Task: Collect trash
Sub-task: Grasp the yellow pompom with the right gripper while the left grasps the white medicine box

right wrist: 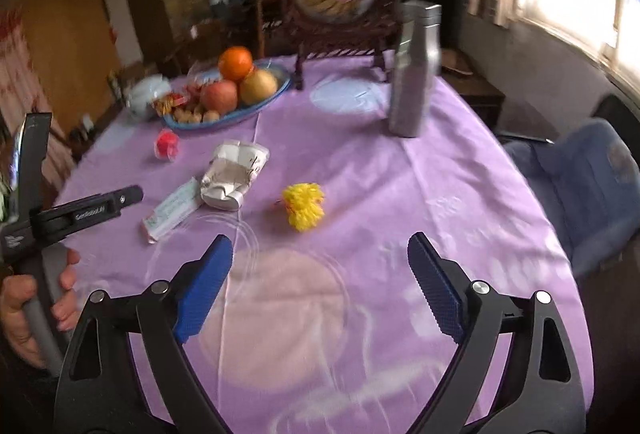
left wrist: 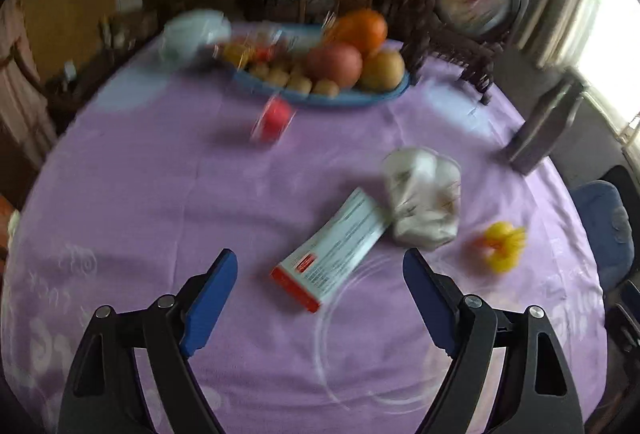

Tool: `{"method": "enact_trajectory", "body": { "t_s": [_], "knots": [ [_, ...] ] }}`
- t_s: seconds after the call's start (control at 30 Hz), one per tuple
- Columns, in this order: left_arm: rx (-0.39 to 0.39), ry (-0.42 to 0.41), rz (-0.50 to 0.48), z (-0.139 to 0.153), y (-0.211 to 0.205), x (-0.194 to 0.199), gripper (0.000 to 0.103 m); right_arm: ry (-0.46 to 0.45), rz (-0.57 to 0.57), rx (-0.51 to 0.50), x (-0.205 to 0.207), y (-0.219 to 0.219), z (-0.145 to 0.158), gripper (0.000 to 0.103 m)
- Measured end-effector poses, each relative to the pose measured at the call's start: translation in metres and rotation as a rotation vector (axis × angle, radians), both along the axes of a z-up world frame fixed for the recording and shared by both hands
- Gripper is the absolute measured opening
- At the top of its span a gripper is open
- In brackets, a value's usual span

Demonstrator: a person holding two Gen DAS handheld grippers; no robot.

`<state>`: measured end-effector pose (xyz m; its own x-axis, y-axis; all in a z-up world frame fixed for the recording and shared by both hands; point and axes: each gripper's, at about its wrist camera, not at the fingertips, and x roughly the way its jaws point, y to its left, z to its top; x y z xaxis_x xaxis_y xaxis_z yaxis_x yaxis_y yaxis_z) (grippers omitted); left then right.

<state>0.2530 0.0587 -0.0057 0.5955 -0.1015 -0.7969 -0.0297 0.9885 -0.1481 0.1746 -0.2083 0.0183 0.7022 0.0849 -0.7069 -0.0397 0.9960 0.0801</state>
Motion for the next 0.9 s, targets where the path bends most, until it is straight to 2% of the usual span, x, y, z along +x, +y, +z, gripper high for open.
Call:
{"method": "enact_trajectory", "body": {
  "t_s": [0.1, 0.2, 0.5, 0.57, 0.63, 0.7, 0.8, 0.9],
  "knots": [
    [0.056, 0.016, 0.063, -0.01, 0.01, 0.006, 0.084, 0.095, 0.039, -0.07, 0.041, 0.023, -0.031, 0.087],
    [0.037, 0.019, 0.06, -0.012, 0.014, 0.01, 0.084, 0.153, 0.049, -0.088, 0.068, 0.036, -0.055, 0.086],
    [0.084, 0.064, 0.038, -0.036, 0.001, 0.024, 0.084, 0.198, 0.001, -0.116, 0.112, 0.045, -0.084, 0.085],
    [0.065, 0.063, 0.039, -0.035, 0.003, 0.022, 0.084, 0.198, -0.005, -0.126, 0.118, 0.047, -0.087, 0.079],
    [0.053, 0.068, 0.039, -0.036, 0.004, 0.023, 0.084, 0.204, -0.007, -0.141, 0.123, 0.049, -0.088, 0.066],
    [0.056, 0.069, 0.038, -0.036, 0.003, 0.023, 0.084, 0.204, -0.007, -0.132, 0.123, 0.05, -0.087, 0.059],
    [0.062, 0.076, 0.027, -0.038, 0.001, 0.023, 0.084, 0.216, 0.015, -0.123, 0.122, 0.052, -0.088, 0.035],
    [0.061, 0.077, 0.019, -0.038, 0.0, 0.023, 0.084, 0.199, 0.045, -0.136, 0.113, 0.056, -0.085, 0.032]
  ]
}}
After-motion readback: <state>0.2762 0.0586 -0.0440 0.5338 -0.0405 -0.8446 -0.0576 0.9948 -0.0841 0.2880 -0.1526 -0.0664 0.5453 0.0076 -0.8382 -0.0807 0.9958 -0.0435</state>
